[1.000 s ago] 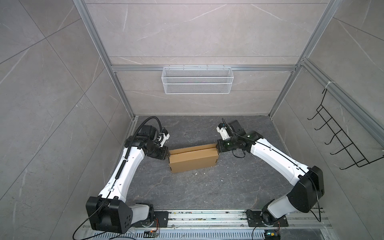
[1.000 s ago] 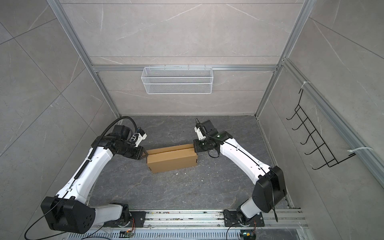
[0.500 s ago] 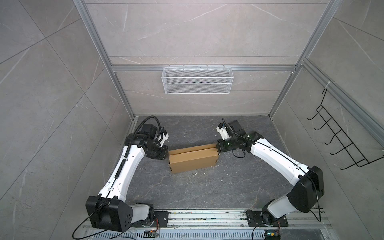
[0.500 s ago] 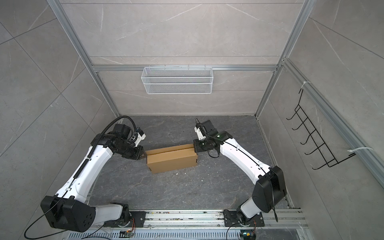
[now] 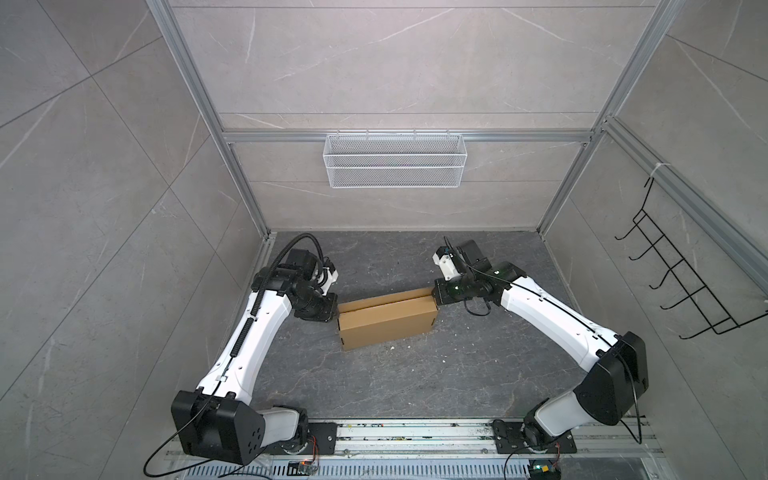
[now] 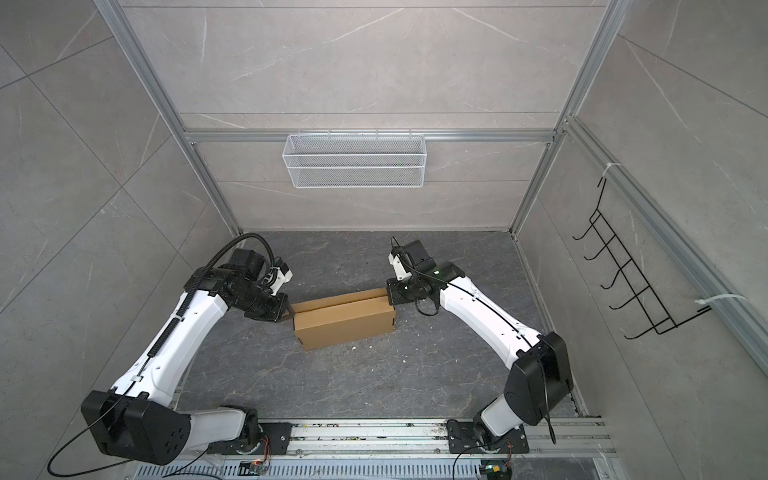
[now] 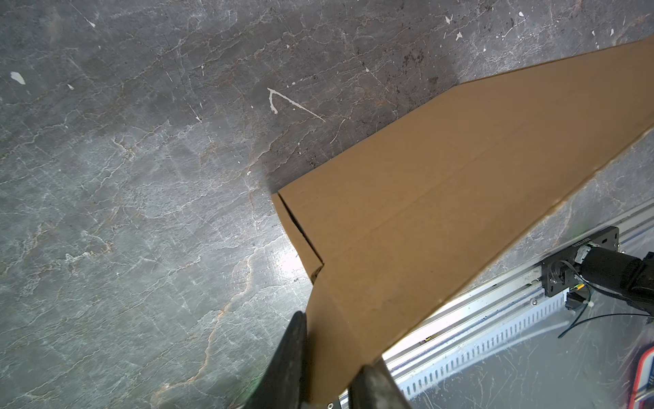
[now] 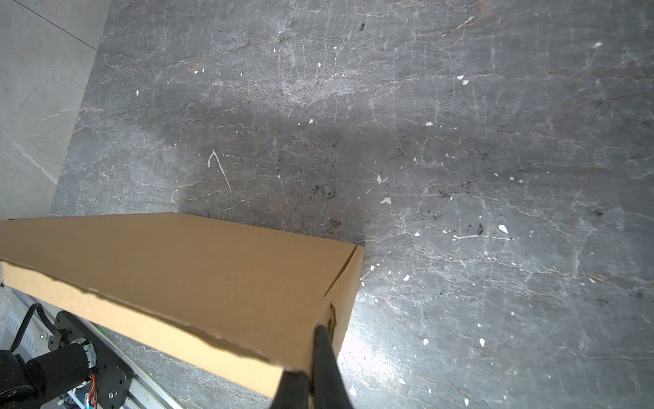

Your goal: Fold the paper box

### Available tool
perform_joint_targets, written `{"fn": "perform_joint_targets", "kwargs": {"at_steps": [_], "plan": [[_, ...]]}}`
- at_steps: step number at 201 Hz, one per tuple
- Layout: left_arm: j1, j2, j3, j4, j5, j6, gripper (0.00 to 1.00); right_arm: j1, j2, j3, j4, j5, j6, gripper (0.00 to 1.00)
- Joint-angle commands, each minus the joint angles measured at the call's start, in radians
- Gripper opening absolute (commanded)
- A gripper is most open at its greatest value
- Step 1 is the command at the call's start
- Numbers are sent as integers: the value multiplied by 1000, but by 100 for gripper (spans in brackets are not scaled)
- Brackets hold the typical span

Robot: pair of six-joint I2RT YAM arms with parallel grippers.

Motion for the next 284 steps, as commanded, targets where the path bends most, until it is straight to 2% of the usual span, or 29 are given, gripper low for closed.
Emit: {"fn": "perform_joint_targets", "kwargs": {"at_steps": [1, 72, 284], "plan": [[-5, 4, 14, -31, -9, -27, 20, 8, 24, -13, -42, -12, 11, 0], [-31, 15, 45, -13, 21, -162, 7, 15, 22, -21, -32, -10, 23, 0], [-110, -60, -89, 87, -122, -319, 6, 24, 9, -38, -18, 13, 52, 0]]}}
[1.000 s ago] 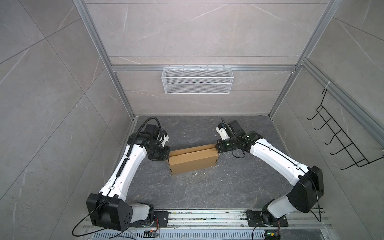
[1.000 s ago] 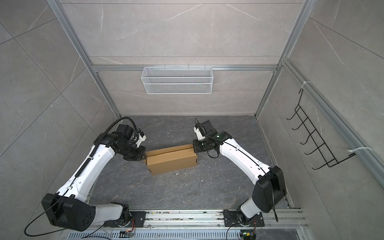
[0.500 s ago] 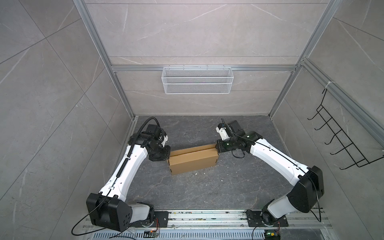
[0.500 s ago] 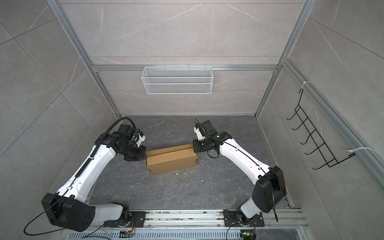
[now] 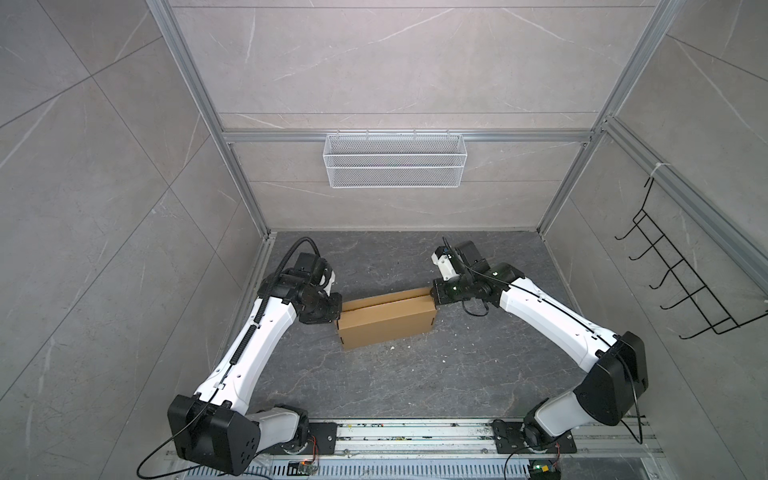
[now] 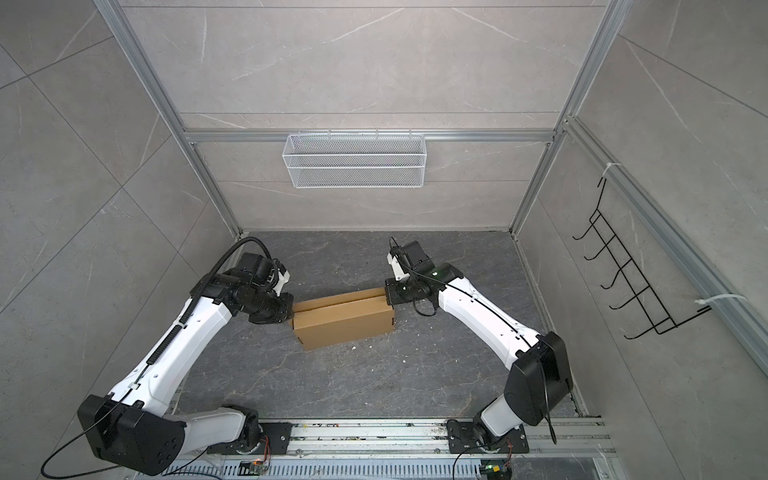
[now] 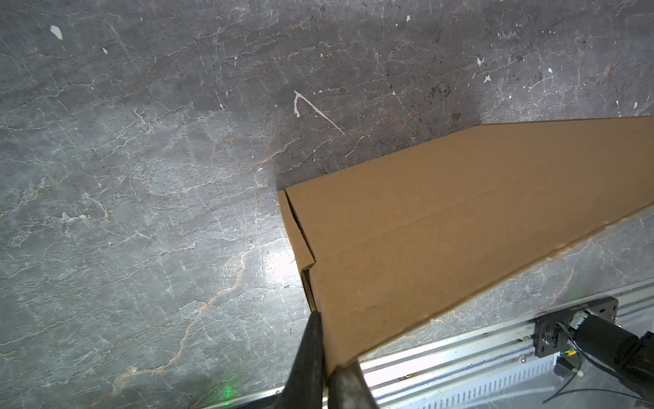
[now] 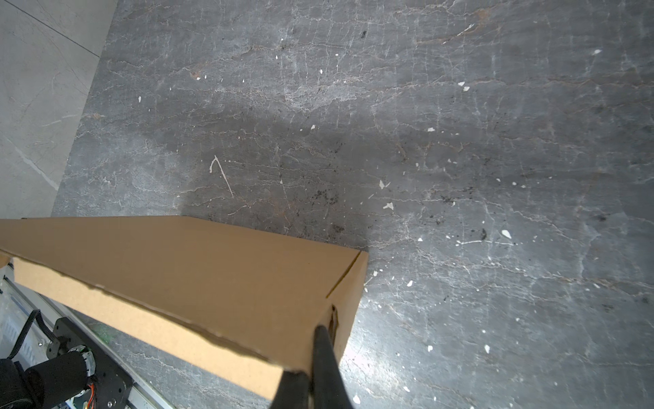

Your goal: Fold the paper box

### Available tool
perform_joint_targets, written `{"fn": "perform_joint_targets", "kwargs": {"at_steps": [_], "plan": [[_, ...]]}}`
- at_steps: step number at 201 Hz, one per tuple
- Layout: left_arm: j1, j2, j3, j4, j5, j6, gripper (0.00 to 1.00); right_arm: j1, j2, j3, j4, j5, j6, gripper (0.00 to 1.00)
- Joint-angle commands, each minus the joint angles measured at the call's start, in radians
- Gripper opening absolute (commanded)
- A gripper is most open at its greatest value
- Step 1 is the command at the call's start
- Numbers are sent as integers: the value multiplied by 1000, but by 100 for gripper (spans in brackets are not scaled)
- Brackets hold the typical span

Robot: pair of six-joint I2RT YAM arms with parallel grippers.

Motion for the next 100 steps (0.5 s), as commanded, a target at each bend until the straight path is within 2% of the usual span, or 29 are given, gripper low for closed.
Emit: {"fn": "perform_joint_targets", "kwargs": {"at_steps": [1, 41, 100], "plan": [[-18, -19, -34, 11, -7, -56, 6, 8, 9, -30, -43, -4, 34, 0], [-38, -42, -69, 47, -26, -106, 6, 11, 10, -31, -42, -2, 37, 0], [-61, -59, -98, 60, -49, -108, 6, 13, 9, -38, -38, 0, 40, 0]]}}
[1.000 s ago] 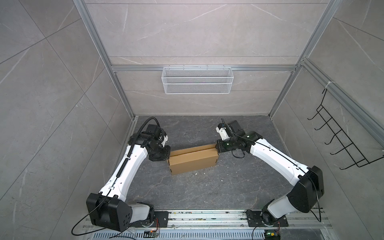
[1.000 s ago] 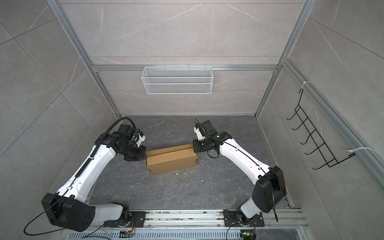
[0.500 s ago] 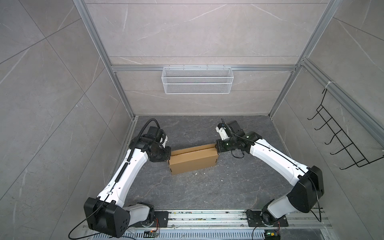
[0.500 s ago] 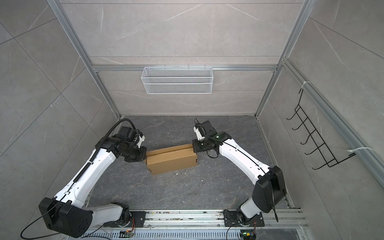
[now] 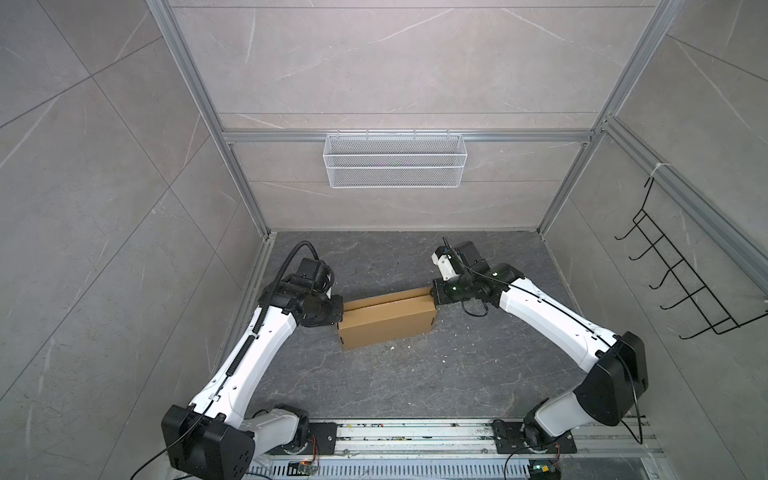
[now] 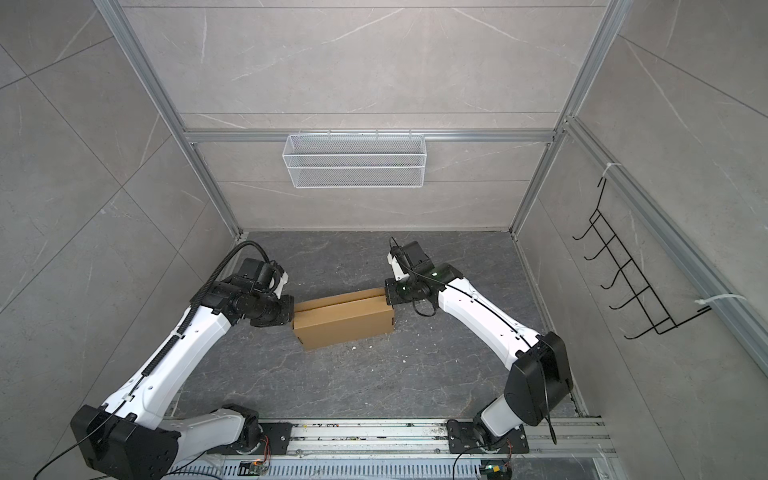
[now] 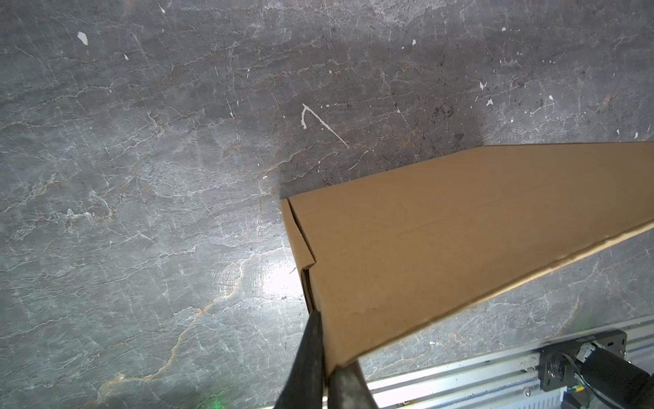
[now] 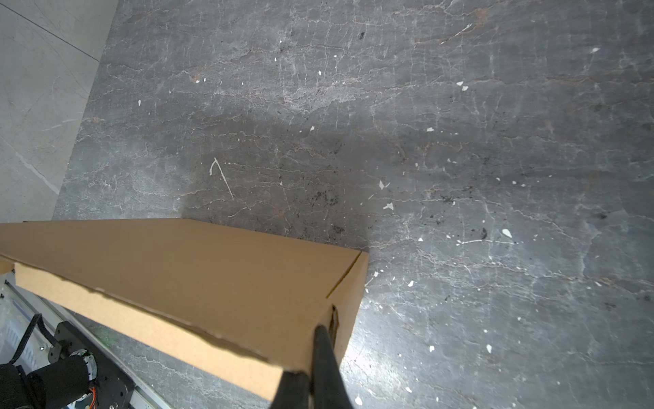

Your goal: Fold the paper box

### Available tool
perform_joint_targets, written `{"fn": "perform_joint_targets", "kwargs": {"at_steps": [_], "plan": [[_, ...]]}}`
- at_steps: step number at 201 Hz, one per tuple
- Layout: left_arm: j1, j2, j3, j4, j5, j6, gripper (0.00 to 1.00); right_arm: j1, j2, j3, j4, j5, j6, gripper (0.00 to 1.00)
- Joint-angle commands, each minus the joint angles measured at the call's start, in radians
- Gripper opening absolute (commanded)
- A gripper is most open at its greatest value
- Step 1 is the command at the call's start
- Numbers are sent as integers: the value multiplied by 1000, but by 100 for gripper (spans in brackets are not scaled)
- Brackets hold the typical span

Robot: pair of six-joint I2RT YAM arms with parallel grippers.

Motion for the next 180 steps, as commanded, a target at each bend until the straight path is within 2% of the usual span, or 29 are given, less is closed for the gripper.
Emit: {"fn": "perform_joint_targets", "kwargs": {"at_steps": [1, 87, 180], "plan": [[-17, -4, -38, -8, 13, -21, 6, 10, 10, -36, -45, -7, 28, 0], [-43, -102, -117, 51, -34, -41, 4, 17, 3, -57, -23, -2, 51, 0], [-86, -141, -177, 76, -64, -66, 4, 22, -19, -97, 1, 26, 74, 0]]}}
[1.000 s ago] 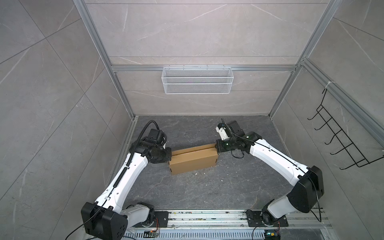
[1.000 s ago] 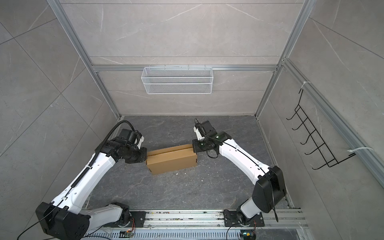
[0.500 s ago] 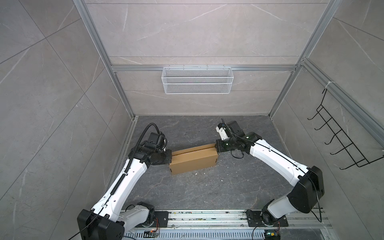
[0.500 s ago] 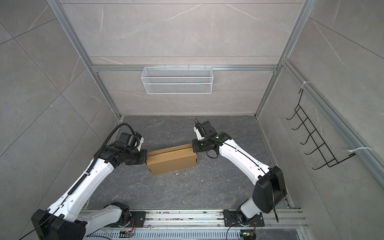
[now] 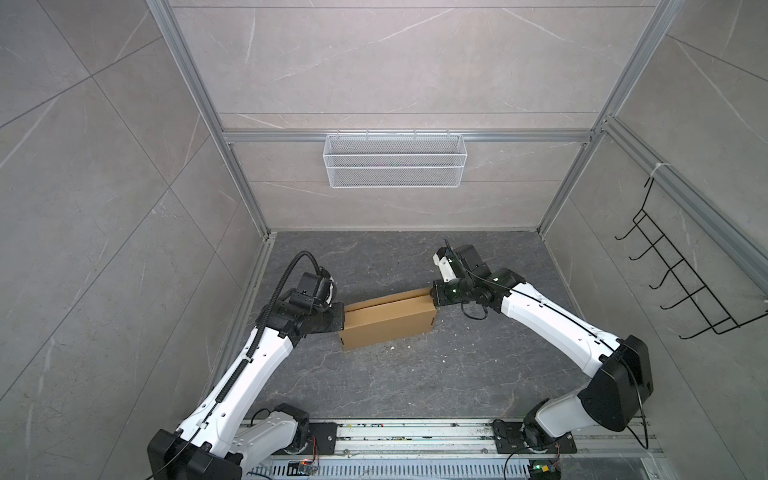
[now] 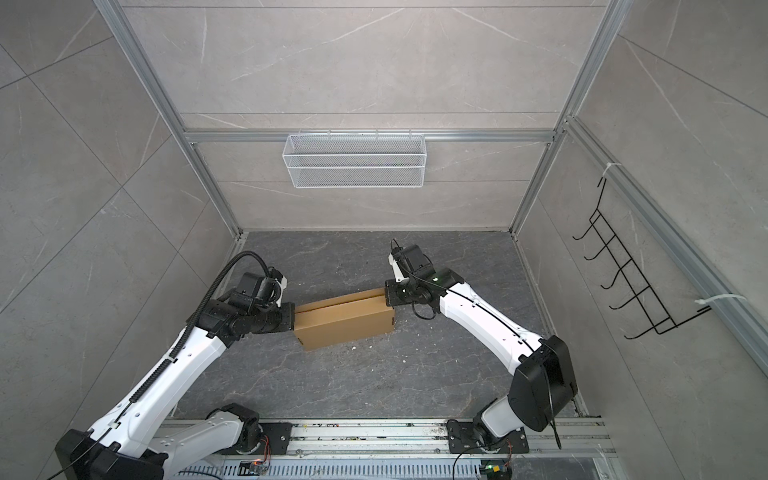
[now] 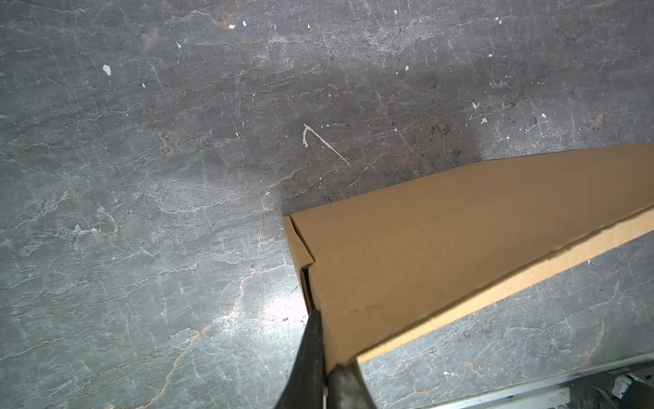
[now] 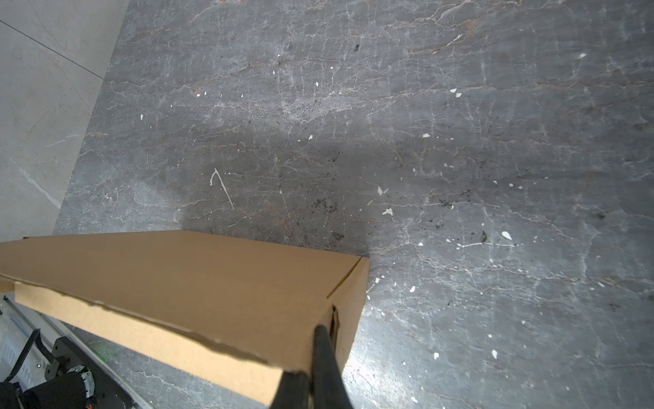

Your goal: Fold the paper box

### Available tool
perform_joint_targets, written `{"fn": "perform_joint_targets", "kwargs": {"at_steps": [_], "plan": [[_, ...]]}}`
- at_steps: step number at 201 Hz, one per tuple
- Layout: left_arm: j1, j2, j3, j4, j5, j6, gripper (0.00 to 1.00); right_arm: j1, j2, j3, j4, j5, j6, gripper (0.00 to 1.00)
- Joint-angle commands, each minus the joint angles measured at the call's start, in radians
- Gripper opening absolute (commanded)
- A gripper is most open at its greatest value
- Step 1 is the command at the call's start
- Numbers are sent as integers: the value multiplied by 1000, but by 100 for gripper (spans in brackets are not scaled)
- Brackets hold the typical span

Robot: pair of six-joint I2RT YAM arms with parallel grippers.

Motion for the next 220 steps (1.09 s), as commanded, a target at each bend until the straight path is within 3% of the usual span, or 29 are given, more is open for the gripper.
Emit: {"fn": "perform_joint_targets", "kwargs": {"at_steps": [1, 220], "plan": [[-15, -6, -38, -52, 27, -20, 3, 8, 13, -41, -62, -3, 41, 0], [-69, -76, -120, 19, -36, -36, 2, 10, 13, -21, -59, 8, 28, 3]]}}
